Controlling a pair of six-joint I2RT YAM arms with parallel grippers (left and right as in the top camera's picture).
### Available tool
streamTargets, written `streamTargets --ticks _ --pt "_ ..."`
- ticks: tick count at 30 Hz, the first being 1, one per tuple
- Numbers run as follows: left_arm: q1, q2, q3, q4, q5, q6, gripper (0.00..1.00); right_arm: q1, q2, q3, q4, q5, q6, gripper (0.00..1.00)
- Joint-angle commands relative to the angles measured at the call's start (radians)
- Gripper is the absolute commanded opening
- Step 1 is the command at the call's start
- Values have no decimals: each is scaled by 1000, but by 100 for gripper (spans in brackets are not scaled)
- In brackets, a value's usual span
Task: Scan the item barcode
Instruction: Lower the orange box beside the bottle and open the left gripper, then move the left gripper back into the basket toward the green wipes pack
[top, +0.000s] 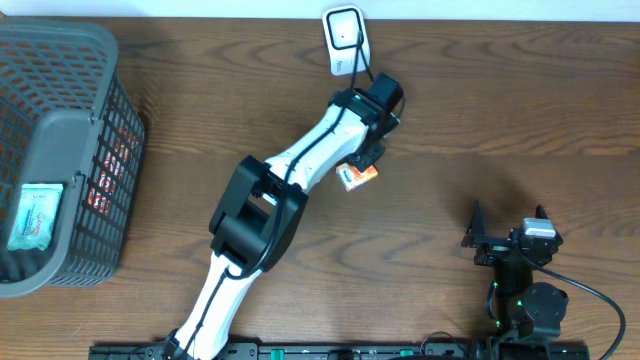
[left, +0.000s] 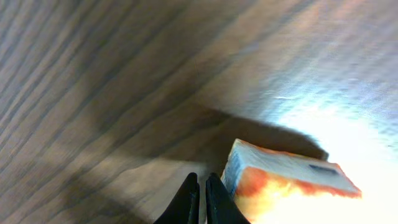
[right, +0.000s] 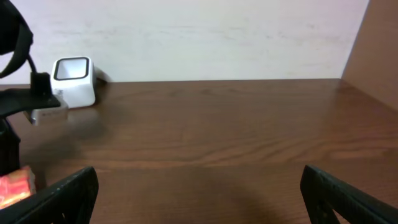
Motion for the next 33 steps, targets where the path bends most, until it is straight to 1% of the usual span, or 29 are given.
streamTargets --ticks 1,9,10,13,15,17,20,21,24,27,29,30,31,33 --pt "-17 11 -4 3 13 50 8 4 -6 -1 -4 2 3 99" --pt "-35 8 -3 9 13 50 8 4 -6 -1 -4 2 3 99" --pt "-35 6 0 10 13 49 12 4 -6 -1 -4 2 3 99" --pt "-34 -13 33 2 10 48 26 4 -6 -1 -4 2 3 99" --pt "-35 -41 69 -8 10 32 44 4 -6 -1 -4 2 3 99" --pt "-35 -91 110 -17 10 10 59 4 -6 -1 -4 2 3 99" --pt "-32 -200 154 -30 9 -4 88 4 -6 -1 -4 2 3 99" --pt "-27 -243 156 -31 8 -4 91 4 -6 -1 -4 2 3 99" --pt "5 -383 156 -68 -28 -17 93 4 -6 -1 -4 2 3 99" --pt "68 -500 156 -119 -133 -61 96 4 -6 -1 -4 2 3 99" --pt "135 -566 156 -145 -189 -90 99 4 -6 -1 -4 2 3 99" --pt "177 -595 156 -157 -202 -111 98 4 -6 -1 -4 2 3 99" --pt "225 -622 156 -167 -201 -131 98 4 -6 -1 -4 2 3 99" --pt "339 -671 156 -187 -201 -209 98 4 -6 -1 -4 2 3 99"
